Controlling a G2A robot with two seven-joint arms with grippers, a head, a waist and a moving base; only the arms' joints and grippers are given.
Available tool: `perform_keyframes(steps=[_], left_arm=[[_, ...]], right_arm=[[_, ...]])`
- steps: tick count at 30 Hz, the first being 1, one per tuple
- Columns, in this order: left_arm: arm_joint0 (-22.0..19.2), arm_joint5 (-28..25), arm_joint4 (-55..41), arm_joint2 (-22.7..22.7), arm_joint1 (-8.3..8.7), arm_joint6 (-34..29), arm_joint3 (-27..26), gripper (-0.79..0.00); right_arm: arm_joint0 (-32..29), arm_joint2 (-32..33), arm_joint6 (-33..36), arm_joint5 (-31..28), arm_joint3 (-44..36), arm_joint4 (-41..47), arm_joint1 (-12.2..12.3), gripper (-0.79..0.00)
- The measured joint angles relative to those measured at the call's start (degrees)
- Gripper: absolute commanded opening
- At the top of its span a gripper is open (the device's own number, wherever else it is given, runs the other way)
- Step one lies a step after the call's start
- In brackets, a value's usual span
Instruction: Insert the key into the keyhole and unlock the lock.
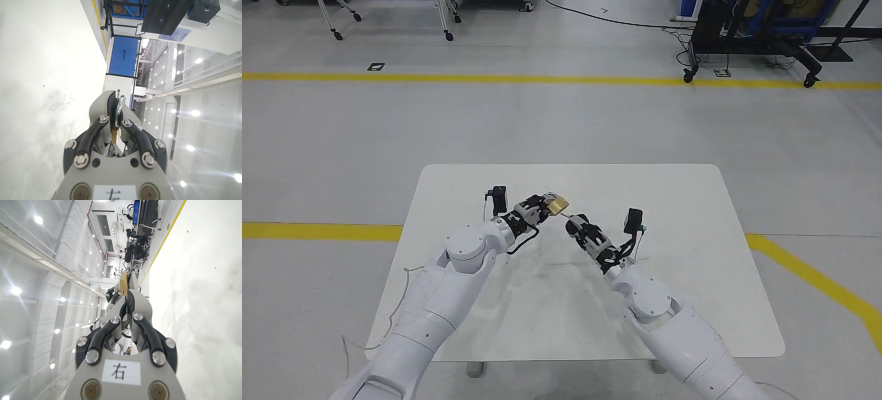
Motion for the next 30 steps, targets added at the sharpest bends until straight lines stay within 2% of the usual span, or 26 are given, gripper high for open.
perform_keyframes(steps=[10, 18, 30], left_arm=[[0.01, 1.00, 1.59, -0.09, -0.25, 0.47, -0.26, -0.785], [-0.16, 1.42, 2.24, -0.25, -0.42, -0.34, -0.02, -0.785], [0.00, 2.40, 2.62, -0.66, -0.79, 0.88, -0.11, -0.785]], right_arm=[[-0.80, 1.63, -1.12, -0.17, -0.78, -0.94, -0.43, -0.785], [-0.52, 1.56, -3.25, 3.39, -1.48, -3.68, -1.02, -0.785], [-0.99, 1.93, -3.73, 4.08, -1.52, -5.16, -1.77, -0.785]])
